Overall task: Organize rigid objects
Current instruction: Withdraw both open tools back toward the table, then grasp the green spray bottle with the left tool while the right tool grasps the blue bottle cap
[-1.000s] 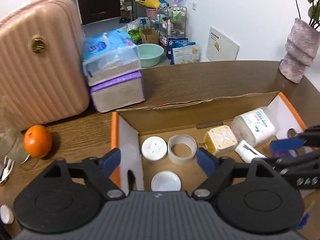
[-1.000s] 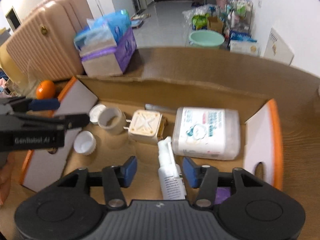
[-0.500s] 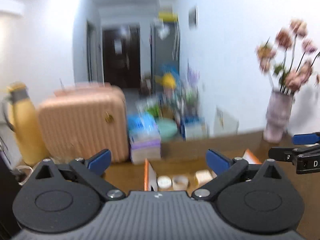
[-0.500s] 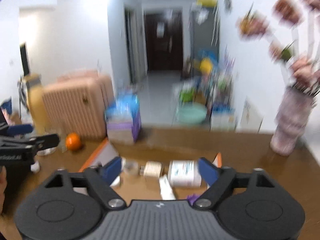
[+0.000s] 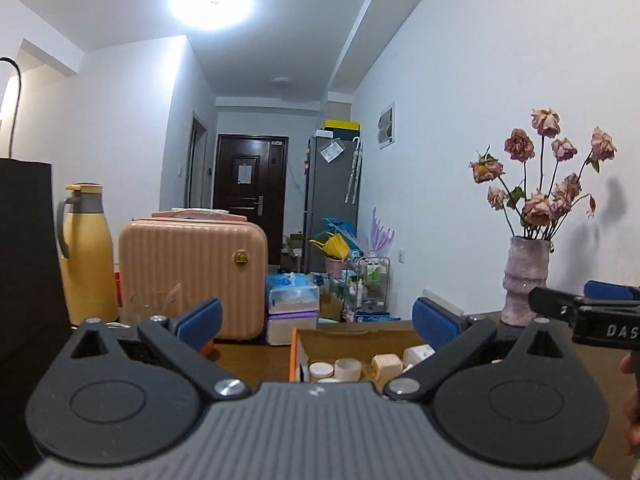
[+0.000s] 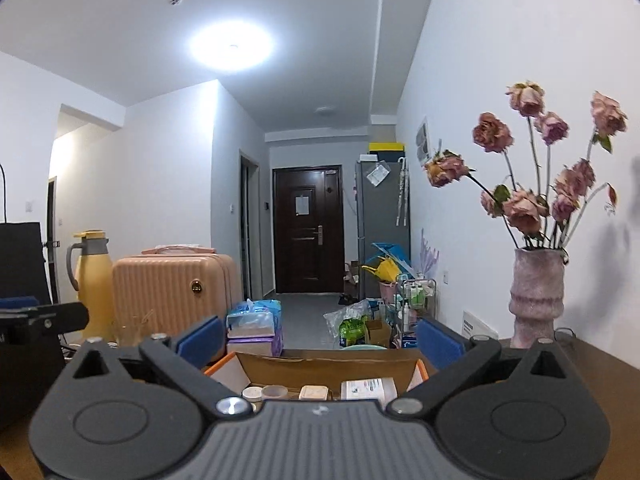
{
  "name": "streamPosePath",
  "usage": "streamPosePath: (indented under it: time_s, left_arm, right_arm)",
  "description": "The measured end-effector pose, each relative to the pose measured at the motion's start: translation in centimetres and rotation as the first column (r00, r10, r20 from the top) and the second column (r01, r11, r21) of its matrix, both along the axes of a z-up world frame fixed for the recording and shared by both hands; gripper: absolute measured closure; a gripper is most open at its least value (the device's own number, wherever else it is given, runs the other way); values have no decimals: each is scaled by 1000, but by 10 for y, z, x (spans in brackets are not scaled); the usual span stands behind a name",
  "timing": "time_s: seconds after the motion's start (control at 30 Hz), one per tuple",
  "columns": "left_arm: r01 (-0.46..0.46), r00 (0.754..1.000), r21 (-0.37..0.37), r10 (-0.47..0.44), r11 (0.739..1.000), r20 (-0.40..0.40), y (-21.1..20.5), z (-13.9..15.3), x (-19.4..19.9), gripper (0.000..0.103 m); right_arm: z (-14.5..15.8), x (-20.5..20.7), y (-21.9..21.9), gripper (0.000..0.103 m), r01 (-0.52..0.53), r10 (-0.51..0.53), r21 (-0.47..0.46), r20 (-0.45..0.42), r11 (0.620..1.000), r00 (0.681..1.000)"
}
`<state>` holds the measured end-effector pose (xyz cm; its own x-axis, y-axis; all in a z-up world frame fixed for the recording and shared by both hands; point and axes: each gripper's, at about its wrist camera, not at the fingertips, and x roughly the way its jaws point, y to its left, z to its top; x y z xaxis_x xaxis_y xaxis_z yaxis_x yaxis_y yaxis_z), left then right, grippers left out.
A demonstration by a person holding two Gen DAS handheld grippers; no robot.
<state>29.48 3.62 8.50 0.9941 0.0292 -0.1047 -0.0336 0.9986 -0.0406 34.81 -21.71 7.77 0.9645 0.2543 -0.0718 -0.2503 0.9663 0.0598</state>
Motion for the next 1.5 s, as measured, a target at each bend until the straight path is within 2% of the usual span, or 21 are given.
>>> streamPosePath:
  time_s: [0.13,0.27,0.4,0.5,0.57,0.63,0.77,0.97,1.07,1.17,1.27,1.3,1.37,1.43,1.5]
  left_arm:
    - [-28,999,16,28,999,-23,-2,-10,-23,0]
    - [-23,998,17,24,1000,-50,-6,-23,-67,0]
    - [5,999,-4,-5,1000,-48,-12,-41,-118,0]
    - [15,998,-49,-18,999,-66,-14,-56,-150,0]
    - [35,996,-55,-39,998,-83,-16,-62,-162,0]
    - [71,993,-34,-74,997,-96,-21,-64,-169,0]
    - [106,989,-22,-108,994,-100,-32,-66,-171,0]
    - [101,978,-38,-106,994,-179,-43,-79,-146,0]
    - [145,965,-68,-156,987,-209,-53,-75,-118,0]
    - [212,934,-174,-251,962,-255,-66,-70,-71,1]
    - [219,893,-271,-305,937,-332,-83,-71,-12,16]
    - [212,881,-288,-310,934,-357,-89,-74,7,22]
    - [185,854,-313,-310,932,-418,-101,-83,46,23]
    - [160,812,-324,-312,932,-494,-111,-94,78,23]
    - [132,790,-349,-311,928,-529,-116,-104,101,22]
  right_arm:
    - [-10,-32,-10,0,10,-10,32,-12,999,1000]
    - [-31,-82,-22,0,-14,15,29,-36,999,999]
    - [-60,-132,-28,0,8,-8,-15,-40,1000,999]
    - [-82,-170,-31,0,42,-43,-26,-40,999,998]
    - [-93,-191,-32,0,66,-67,-13,-45,998,997]
    - [-98,-204,-34,0,48,-48,-9,-59,999,997]
    - [-100,-209,-31,0,72,-76,-73,-54,995,996]
    - [-105,-194,-38,0,79,-86,-65,-100,995,991]
    - [-105,-173,-46,1,77,-85,-68,-129,995,988]
    - [-101,-147,-55,1,68,-79,-81,-145,994,986]
    - [-91,-111,-68,3,84,-101,-102,-169,991,980]
    - [-88,-97,-73,4,84,-102,-107,-179,991,978]
    - [-85,-72,-81,6,74,-98,-123,-197,990,976]
    - [-86,-44,-87,6,59,-89,-142,-218,988,972]
    - [-89,-20,-92,7,38,-74,-147,-252,988,965]
